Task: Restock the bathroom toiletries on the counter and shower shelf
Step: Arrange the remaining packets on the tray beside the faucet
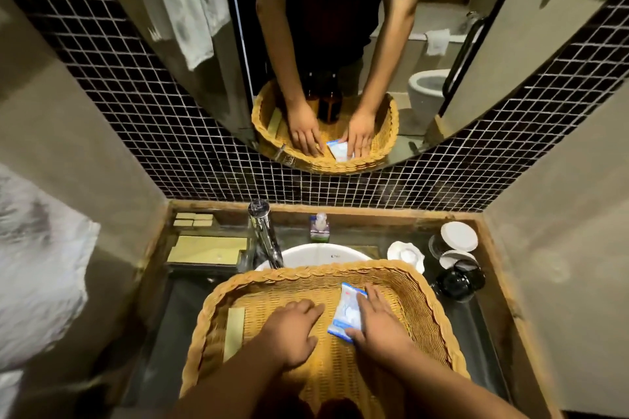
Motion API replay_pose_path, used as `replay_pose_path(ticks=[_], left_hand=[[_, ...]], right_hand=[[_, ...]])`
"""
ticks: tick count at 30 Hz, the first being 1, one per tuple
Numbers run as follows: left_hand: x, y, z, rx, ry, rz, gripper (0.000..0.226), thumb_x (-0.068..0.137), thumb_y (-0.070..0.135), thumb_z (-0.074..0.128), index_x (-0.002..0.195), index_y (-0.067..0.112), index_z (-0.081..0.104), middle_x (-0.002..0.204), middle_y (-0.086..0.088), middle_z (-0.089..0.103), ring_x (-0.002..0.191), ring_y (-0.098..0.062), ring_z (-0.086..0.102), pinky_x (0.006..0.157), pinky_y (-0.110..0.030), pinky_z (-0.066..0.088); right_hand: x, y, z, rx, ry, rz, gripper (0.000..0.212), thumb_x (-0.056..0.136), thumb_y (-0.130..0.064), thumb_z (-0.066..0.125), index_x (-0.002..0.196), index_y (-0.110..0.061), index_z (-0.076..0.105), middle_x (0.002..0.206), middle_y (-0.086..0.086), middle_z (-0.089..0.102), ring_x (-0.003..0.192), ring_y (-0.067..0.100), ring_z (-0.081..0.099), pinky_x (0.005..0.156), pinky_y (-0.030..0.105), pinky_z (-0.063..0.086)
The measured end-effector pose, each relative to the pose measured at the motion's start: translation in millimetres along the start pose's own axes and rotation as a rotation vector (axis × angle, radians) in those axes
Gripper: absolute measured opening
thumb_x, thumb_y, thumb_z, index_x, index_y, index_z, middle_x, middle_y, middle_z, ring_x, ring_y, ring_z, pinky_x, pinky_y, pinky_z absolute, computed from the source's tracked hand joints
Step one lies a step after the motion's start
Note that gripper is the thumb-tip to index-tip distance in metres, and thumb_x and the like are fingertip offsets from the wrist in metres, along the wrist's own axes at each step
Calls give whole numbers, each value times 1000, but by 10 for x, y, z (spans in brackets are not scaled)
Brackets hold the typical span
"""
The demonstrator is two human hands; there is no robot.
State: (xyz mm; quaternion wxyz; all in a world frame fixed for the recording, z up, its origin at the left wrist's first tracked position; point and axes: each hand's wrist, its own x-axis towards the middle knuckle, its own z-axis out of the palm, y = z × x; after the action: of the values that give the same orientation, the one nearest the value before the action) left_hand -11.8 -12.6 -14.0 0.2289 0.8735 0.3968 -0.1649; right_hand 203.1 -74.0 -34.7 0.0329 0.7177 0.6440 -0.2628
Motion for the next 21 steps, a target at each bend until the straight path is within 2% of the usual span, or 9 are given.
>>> replay_pose_path(ticks=[3, 7, 10, 12, 14, 17, 21], left_hand=[[115, 112, -7, 16, 34, 3, 75, 95, 46, 49, 157, 28, 12, 160, -3, 24, 140, -27, 32, 111, -41, 32], [231, 240, 3, 2, 34, 24, 85, 94, 45, 53, 158, 30, 0, 158, -8, 26, 137, -30, 36, 108, -43, 36], [270, 262, 1, 21, 15, 28, 81, 94, 43, 56, 157, 26, 8, 149, -9, 34, 133, -30, 38, 105, -42, 36], [285, 265, 0, 0, 17, 19, 69, 93, 42, 59, 151, 23, 27, 139, -7, 41, 127, -29, 44, 100, -41, 38], [298, 262, -5, -34, 20, 0, 58, 92, 39, 64, 142, 21, 39, 134, -5, 44, 121, -27, 49, 97, -40, 41], [326, 245, 3, -99, 56, -6, 53, 90, 28, 68, 136, 19, 45, 134, -1, 45, 117, -26, 54, 94, -39, 46], [321, 146, -94, -245, 167, 17, 47, 89, 19, 67, 133, 20, 49, 130, 1, 48, 115, -24, 54, 94, -33, 43]], right_hand=[[65, 5, -4, 53, -59, -11, 82, 90, -47, 64, 154, -16, 25, 167, 5, 2, 153, 22, -3, 122, 30, 5], [94, -21, 41, 113, -56, -127, 69, 82, -35, 73, 141, -15, 43, 159, 1, 28, 149, 18, 21, 119, 23, 17], [80, -53, 28, 144, -38, -160, 56, 77, -25, 71, 129, -22, 49, 144, -6, 47, 132, 17, 42, 100, 22, 35], [75, -74, 11, 193, -14, -183, 49, 76, -16, 68, 122, -22, 51, 128, -4, 58, 116, 20, 53, 82, 22, 36], [72, -100, 11, 216, -2, -196, 49, 75, -13, 68, 121, -19, 51, 122, -2, 56, 108, 21, 54, 81, 25, 38], [51, -161, 27, 235, 16, -179, 57, 71, -11, 69, 124, -16, 47, 123, 2, 43, 101, 24, 54, 85, 36, 45], [-12, -313, -49, 338, 108, -117, 63, 70, -15, 69, 127, -18, 43, 125, -1, 38, 103, 24, 54, 85, 36, 47]])
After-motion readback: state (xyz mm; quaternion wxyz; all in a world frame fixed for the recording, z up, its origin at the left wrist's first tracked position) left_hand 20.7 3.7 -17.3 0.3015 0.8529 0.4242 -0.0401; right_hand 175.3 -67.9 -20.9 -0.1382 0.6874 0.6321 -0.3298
